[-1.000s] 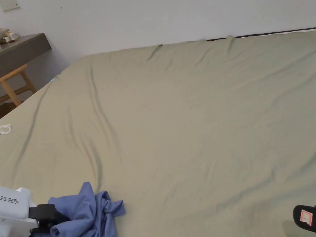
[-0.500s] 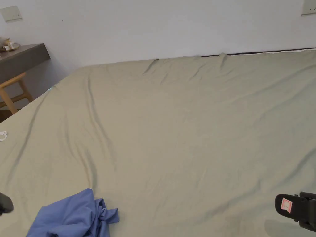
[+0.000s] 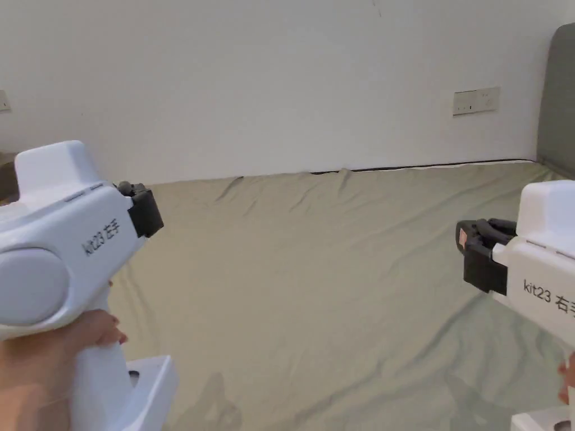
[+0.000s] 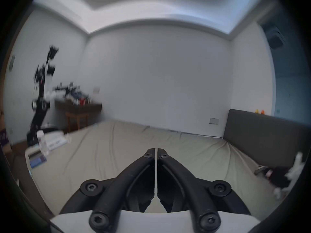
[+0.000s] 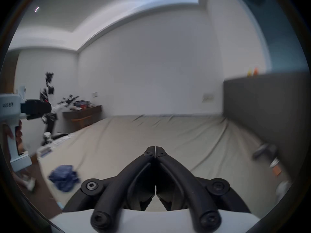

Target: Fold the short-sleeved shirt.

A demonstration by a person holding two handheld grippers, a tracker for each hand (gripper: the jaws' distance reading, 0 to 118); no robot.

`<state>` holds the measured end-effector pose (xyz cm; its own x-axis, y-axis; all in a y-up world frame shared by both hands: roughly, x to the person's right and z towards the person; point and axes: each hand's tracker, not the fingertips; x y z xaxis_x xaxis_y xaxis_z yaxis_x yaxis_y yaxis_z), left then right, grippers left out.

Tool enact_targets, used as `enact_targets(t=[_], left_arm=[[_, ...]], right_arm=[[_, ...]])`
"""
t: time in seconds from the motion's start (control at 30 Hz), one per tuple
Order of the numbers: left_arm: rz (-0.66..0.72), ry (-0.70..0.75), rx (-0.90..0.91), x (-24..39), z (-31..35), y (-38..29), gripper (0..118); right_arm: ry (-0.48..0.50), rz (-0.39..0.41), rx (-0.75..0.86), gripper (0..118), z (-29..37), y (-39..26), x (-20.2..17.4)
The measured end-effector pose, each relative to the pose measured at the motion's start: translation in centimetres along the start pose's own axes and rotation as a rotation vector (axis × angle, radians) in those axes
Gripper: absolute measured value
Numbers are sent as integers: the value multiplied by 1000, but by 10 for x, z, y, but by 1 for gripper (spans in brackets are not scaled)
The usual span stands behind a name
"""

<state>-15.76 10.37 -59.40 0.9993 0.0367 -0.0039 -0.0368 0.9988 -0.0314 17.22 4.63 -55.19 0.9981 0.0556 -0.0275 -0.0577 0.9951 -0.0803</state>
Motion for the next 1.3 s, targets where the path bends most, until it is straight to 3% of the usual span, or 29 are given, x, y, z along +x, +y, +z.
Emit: enact_targets(t=[0.03,0.1,0.13,0.23,0.33,0.6,0.63,0.67,0.7,0.73,0.77,0.8,0.87,0.9,0.97,1.07,1.3], left_arm=[[-27,39,30,18,-3,-13,0],[-64,70,40,44,-5,-31,0],[-94,92,44,58,-3,-43,0],[-154,106,10,87,0,-75,0],[-83,23,4,95,8,-87,0],[-148,29,-52,105,12,-81,0],[-146,27,-56,105,12,-80,6],[-136,12,-61,105,15,-79,23],[-115,2,-72,106,16,-78,49],[-100,-9,-79,105,16,-77,83],[-96,-26,-91,105,15,-76,118],[-97,-37,-104,105,14,-77,112],[-117,-51,-65,108,20,-80,118],[-117,-57,-49,108,20,-81,118],[-104,-60,-36,111,29,-75,118],[-99,-59,-38,111,29,-77,118],[-42,-47,-78,100,39,-72,118]], right_arm=[[-31,74,81,0,6,9,1],[-105,43,56,0,12,5,7],[-136,93,87,0,16,5,8],[-207,141,59,0,22,-8,16],[-184,102,40,0,30,-13,26],[-220,78,60,0,41,-13,36],[-224,70,63,2,41,-13,36],[-225,66,66,23,41,-14,37],[-216,59,62,58,40,-14,38],[-205,57,46,93,37,-15,40],[-208,52,11,116,35,-16,40],[-213,6,-14,117,35,-22,40],[-185,134,129,118,39,-17,36],[-190,63,55,118,35,-22,37],[-206,50,31,118,31,-20,38],[-144,-21,51,118,33,-21,43],[-155,-152,12,118,38,-14,49]])
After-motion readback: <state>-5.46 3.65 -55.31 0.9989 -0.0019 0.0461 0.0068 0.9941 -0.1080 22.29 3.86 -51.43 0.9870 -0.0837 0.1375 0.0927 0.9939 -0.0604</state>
